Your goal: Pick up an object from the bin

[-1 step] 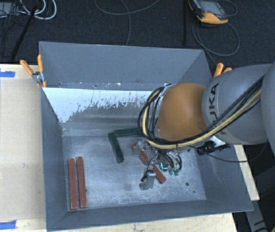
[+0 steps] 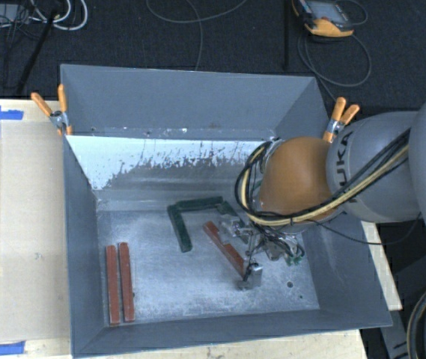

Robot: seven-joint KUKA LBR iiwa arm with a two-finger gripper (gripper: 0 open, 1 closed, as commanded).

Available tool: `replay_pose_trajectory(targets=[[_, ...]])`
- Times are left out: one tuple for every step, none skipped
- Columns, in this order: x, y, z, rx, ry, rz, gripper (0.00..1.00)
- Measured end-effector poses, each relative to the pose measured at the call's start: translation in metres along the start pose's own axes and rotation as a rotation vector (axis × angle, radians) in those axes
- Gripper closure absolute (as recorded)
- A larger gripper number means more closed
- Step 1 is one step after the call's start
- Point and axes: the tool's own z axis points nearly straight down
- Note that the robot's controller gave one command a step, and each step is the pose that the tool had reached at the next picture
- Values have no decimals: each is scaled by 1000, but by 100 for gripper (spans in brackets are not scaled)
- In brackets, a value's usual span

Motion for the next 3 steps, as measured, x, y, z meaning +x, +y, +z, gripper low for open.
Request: replay_pose_trajectory(targets=[[-2,1,-3,-1,-6,2,100],[0,1,0,-1,1,2,0],[-27,-40,0,2,-3,41,0]])
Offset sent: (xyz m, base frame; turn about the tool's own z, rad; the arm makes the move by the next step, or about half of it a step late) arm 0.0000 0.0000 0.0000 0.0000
